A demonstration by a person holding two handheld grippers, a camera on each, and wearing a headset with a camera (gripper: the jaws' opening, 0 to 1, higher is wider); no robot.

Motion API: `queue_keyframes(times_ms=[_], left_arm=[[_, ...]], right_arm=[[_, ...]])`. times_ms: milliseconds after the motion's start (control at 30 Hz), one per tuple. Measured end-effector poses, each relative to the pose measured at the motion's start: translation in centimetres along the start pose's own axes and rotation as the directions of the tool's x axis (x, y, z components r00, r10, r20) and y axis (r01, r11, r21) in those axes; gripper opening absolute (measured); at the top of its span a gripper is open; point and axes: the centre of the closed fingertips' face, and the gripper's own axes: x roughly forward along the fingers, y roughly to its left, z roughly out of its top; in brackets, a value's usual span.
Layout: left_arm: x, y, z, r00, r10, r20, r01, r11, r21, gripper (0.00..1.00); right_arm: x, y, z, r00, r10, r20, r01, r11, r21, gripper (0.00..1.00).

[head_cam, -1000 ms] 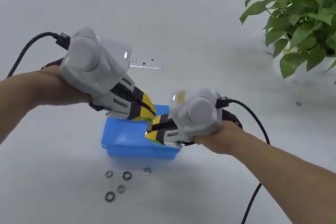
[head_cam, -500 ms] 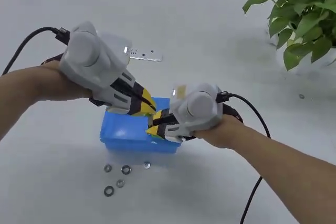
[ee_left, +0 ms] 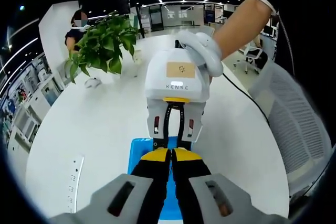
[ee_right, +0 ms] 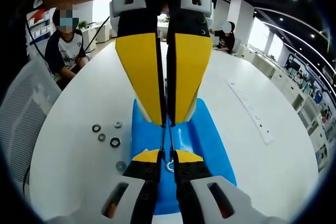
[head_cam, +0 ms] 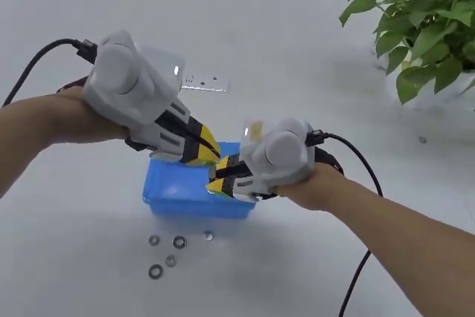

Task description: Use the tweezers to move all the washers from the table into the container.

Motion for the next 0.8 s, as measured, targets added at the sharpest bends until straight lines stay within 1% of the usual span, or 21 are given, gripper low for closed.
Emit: queue_keyframes(times_ms=[333,633,800], left_arm=[[-1.3,-0.7,1.3,0.9999,0.015,0.002,-0.015,1.0,0.017,0.06],[-2.7,-2.0,2.2,0.9997,0.026,-0.002,-0.026,0.999,0.032,0.06],[-3.5,-3.0,2.6,0.9995,0.031,-0.006,-0.031,0.999,0.037,0.06]], right_arm=[[-1.1,0.4,1.5,0.9997,-0.02,0.011,0.021,1.0,-0.02,0.11],[-2.0,1.6,3.1,0.9995,-0.028,0.017,0.029,0.999,-0.044,0.11],[-2.3,2.5,3.9,0.9995,-0.027,0.017,0.028,0.998,-0.058,0.11]])
